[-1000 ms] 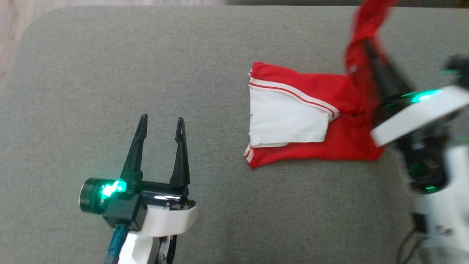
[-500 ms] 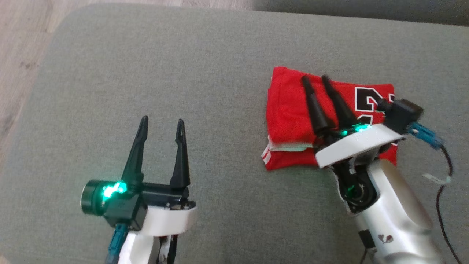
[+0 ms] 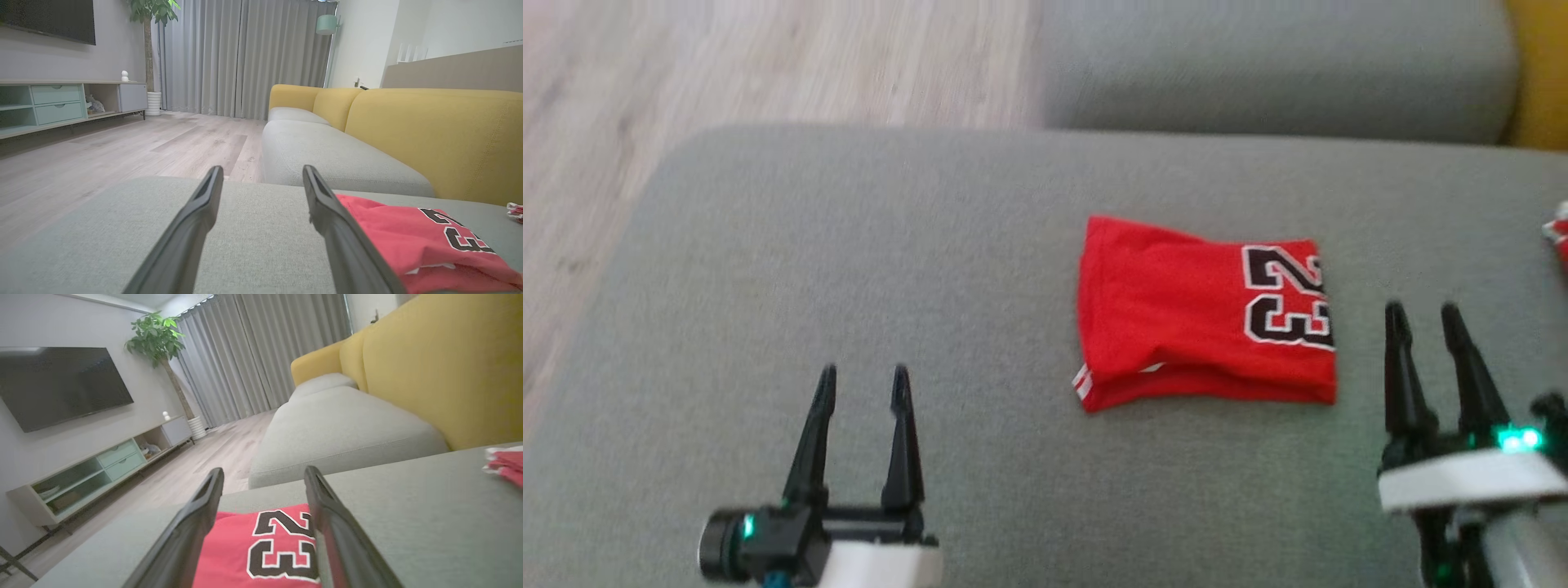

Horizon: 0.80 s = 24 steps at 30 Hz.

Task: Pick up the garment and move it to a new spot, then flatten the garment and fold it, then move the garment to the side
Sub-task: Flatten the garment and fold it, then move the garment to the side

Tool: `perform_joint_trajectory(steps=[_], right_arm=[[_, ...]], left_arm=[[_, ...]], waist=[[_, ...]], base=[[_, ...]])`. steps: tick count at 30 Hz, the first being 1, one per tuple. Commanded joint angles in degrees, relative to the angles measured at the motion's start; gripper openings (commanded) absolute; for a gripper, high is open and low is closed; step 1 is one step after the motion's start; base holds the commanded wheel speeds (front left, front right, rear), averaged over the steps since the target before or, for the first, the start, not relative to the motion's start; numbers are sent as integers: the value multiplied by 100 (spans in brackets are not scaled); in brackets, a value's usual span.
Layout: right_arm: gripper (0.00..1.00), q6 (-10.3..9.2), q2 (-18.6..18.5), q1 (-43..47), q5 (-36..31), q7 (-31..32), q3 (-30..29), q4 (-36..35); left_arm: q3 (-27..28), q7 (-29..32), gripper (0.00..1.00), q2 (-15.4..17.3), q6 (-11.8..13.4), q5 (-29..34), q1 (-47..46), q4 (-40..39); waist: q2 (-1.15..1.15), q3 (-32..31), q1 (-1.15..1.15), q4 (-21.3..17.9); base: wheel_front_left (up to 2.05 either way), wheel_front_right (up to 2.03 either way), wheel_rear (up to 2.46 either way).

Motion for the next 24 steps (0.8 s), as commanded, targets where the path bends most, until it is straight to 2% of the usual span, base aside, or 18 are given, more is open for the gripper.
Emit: perform_joint_trajectory(steps=[1,10,24], right_arm=[[100,-4,82,99,-270,-74,-33,-395],[100,-4,423,1024,-1537,-76,-39,-467],[100,-4,673,1268,-2064,-77,-182,-376]], left_arm=[[248,-29,100,-20,-13,-7,11,-153],[399,-29,100,-20,-253,209,616,71],[602,-29,100,-20,-251,293,763,179]], waist=[[0,-318,1,-193],[0,-731,1,-378],[0,-889,1,-397]], base=[[0,0,0],[0,0,0],[0,0,0]])
